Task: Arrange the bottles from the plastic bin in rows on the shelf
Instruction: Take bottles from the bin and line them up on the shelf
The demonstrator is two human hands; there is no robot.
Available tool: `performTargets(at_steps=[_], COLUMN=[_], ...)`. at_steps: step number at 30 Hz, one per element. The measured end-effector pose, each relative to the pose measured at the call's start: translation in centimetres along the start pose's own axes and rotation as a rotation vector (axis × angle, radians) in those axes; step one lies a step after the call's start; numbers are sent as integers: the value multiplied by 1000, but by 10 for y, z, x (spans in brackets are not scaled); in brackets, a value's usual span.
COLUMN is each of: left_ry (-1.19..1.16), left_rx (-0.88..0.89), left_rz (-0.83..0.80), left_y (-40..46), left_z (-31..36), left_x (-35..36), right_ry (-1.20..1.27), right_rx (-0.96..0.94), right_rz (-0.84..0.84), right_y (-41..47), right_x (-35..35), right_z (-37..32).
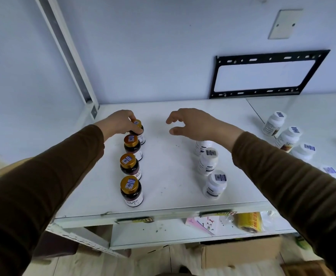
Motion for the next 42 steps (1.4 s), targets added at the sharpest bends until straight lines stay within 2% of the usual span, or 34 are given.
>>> performTargets(at_steps=[5, 11, 18, 25, 29, 37, 42], left_ry=[11, 72, 281, 314, 325, 321, 301], left_rx=[52, 345, 690, 980, 1084, 1072, 1033], left_rz=[56, 266, 202, 91, 40, -125, -250], left_y=[-9, -42, -99, -175, -223, -314, -344], left_z=[7, 53, 130, 233, 290, 359, 387], left_x=[-7, -20, 28, 116, 182, 343, 424], right_ry=[18, -9, -40, -110, -149, -134, -94], right_rx=[5, 26, 147, 320, 403, 541, 600], right_rz=[18, 102, 269, 401, 418, 306, 243], right_y=[-11, -40, -120, -250, -341, -525, -602], right_x=[-5, -21, -32, -51, -53, -30, -15], right_z=[-4, -2, 28, 82, 119, 197, 244])
Point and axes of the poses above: each hand's wrist, its own y-axis towards the middle knuckle, its own x-axis out of the palm, z = x × y, the point moved 3 cm from there along y, towards the middle knuckle, and after that the axes turned 3 degrees about -x, right-handed, at the moved point
